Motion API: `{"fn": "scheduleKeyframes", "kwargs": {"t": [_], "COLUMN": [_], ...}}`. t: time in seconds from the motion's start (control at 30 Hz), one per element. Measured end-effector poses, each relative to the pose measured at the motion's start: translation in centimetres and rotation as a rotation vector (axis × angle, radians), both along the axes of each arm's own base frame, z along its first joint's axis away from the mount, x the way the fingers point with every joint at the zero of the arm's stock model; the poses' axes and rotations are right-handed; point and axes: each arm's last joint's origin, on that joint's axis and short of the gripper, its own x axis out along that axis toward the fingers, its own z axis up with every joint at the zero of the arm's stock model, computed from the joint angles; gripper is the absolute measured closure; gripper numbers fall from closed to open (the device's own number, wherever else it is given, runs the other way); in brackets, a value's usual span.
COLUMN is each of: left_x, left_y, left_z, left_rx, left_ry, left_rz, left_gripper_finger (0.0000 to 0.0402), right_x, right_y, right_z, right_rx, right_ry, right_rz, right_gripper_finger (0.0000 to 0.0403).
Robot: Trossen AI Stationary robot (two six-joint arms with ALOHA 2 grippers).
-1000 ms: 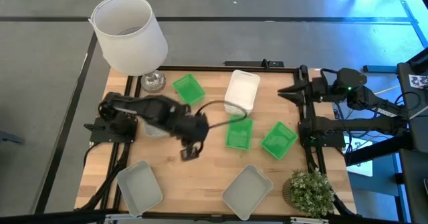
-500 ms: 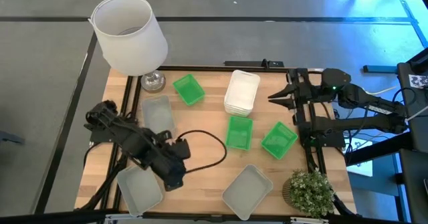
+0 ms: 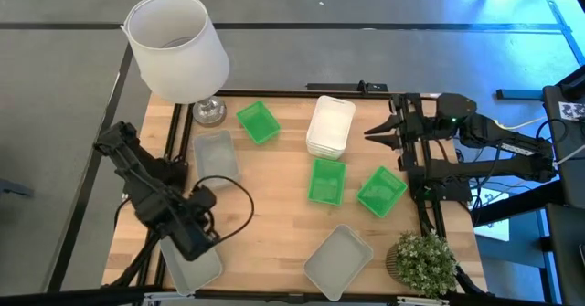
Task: Stack baskets by color
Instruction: Stack the bottom left gray bin on top of the top left gray bin
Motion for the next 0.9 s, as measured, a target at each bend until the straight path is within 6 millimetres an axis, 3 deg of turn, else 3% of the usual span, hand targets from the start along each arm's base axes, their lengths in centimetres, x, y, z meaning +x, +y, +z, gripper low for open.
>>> {"fn": "scheduleKeyframes", "kwargs": {"t": [0.43,0.7,0.9], "left_x": [-1.1,-1.5,-1.6], "left_y": [0.2,0.5,0.6], "left_z": [-5.3,-7.2,-7.6], "left_rx": [-0.018,0.015,0.019], "left_ry": [0.317,0.38,0.399], "left_rz": [0.005,0.01,-0.039], "left_gripper_finger": [0.036,0.036,0.0363], "right_x": [0.1,0.1,0.1], "right_y": [0.0,0.0,0.0], "right_z": [0.9,1.1,1.2], "right_rx": [0.025,0.021,0.065], "right_ry": [-0.085,-0.109,-0.114], "right_rz": [-0.005,-0.005,-0.008], "right_gripper_finger": [0.0354,0.0354,0.0354]}}
